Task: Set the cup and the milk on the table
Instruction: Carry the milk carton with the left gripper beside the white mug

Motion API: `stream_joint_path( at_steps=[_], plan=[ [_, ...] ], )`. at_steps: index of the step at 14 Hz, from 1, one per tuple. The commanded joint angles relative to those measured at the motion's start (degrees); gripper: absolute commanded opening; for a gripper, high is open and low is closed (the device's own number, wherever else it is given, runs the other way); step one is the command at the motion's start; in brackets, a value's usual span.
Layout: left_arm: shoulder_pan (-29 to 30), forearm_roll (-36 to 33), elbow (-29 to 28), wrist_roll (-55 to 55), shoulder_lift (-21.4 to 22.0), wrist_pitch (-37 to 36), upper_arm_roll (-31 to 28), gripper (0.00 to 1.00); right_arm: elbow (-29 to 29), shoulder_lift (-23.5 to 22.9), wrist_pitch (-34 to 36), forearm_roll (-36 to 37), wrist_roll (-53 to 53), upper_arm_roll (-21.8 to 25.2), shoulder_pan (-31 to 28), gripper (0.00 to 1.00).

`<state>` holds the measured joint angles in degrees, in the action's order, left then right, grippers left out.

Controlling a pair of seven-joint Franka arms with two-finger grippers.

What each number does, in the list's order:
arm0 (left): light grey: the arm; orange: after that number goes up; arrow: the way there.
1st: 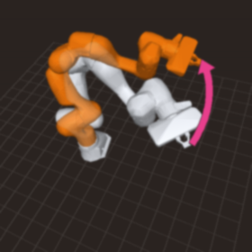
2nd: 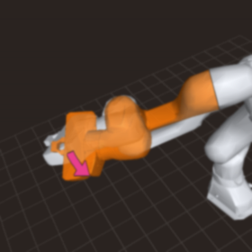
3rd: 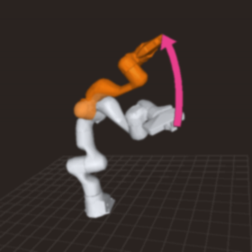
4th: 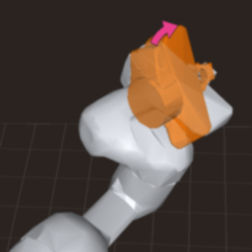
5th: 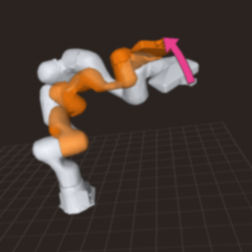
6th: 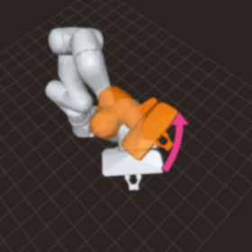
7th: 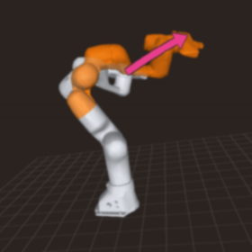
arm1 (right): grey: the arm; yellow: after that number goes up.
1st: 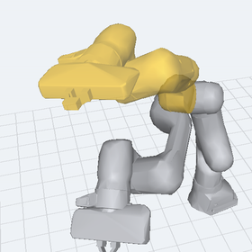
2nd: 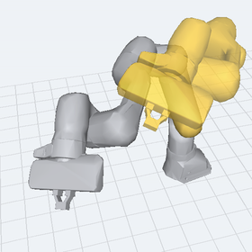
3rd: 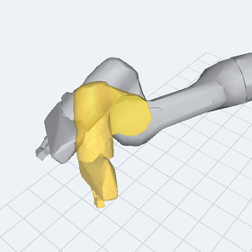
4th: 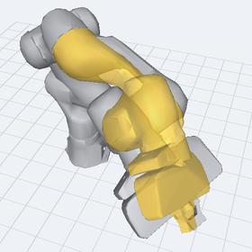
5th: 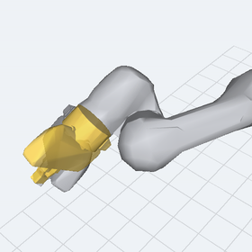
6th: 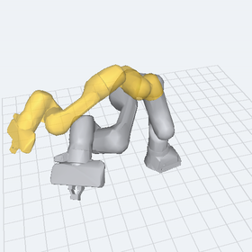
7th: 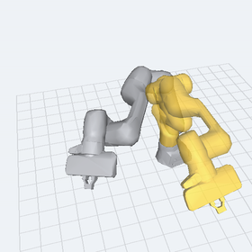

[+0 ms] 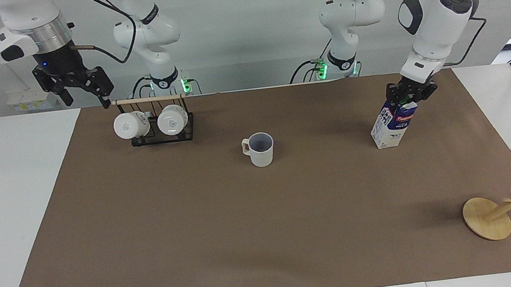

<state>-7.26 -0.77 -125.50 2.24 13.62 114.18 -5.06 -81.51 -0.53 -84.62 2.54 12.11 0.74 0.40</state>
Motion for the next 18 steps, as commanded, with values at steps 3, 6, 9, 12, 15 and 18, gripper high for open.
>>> stream_joint_path(
  at_steps=[3, 6, 9, 12, 15, 18],
  plan=[
    [-10.2, 0.9, 6.6, -15.5, -3.2, -4.1, 0.1, 0.48, -0.3, 0.5, 0.6, -0.3, -1.0, -0.5, -0.6, 1.00],
    [-20.1, 1.2, 11.0, -28.8, -5.6, -4.2, 0.1, 0.47, -0.3, 0.5, 0.6, -0.3, -1.0, -0.5, -0.6, 1.00],
    [-22.7, 3.7, 14.0, -30.1, -7.5, -4.5, 0.1, 0.46, -0.3, 0.5, 0.6, -0.3, -0.9, -0.5, -0.6, 1.00],
    [-26.2, 3.6, 14.4, -33.6, -9.6, -3.1, 0.1, 0.45, -0.3, 0.5, 0.6, -0.3, -1.0, -0.5, -0.6, 1.00],
    [-27.5, 3.7, 15.3, -33.8, -12.5, -1.5, 0.2, 0.45, -0.3, 0.5, 0.6, -0.3, -1.0, -0.5, -0.6, 1.00],
    [-29.0, 3.6, 15.5, -33.9, -14.7, 0.3, 0.2, 0.45, -0.3, 0.5, 0.6, -0.3, -1.0, -0.5, -0.6, 1.00]
  ],
)
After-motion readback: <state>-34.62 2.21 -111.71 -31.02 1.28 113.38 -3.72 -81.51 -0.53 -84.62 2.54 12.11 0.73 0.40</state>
